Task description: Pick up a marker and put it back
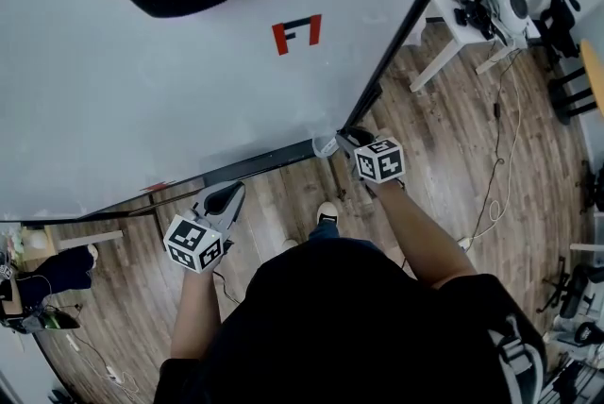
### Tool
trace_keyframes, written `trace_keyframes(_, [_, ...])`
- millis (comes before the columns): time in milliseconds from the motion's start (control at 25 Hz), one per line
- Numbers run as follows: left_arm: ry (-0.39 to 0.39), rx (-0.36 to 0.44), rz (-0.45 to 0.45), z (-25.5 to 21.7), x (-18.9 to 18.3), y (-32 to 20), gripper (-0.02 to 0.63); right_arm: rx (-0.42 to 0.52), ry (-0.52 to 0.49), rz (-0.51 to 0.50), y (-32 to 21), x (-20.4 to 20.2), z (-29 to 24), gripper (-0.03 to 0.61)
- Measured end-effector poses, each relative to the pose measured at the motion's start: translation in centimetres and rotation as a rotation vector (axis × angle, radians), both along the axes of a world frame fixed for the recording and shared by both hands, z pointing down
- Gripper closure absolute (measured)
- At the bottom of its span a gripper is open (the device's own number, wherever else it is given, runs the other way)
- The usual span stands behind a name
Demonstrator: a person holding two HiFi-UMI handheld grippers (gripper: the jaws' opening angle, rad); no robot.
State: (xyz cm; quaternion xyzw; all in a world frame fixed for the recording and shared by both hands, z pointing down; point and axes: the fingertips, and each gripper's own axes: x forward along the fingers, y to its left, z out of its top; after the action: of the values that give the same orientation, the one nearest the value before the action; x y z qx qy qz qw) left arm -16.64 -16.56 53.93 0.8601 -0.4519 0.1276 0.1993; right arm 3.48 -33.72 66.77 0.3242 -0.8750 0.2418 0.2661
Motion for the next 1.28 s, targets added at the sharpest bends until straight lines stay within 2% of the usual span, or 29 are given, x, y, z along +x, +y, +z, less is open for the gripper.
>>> trace_keyframes(680, [-0.013, 0.069, 0.086, -2.6, 1.6, 1.0, 0.595, 0.112, -0.026, 0.072, 2.6, 4.7, -7.4, 0.44])
trace_keyframes(1280, [-0.025, 0.12, 0.162, -4.3, 2.8, 2.4, 0.594, 0.199, -0.064, 0.111, 8.5, 6.7, -12.5, 0.457])
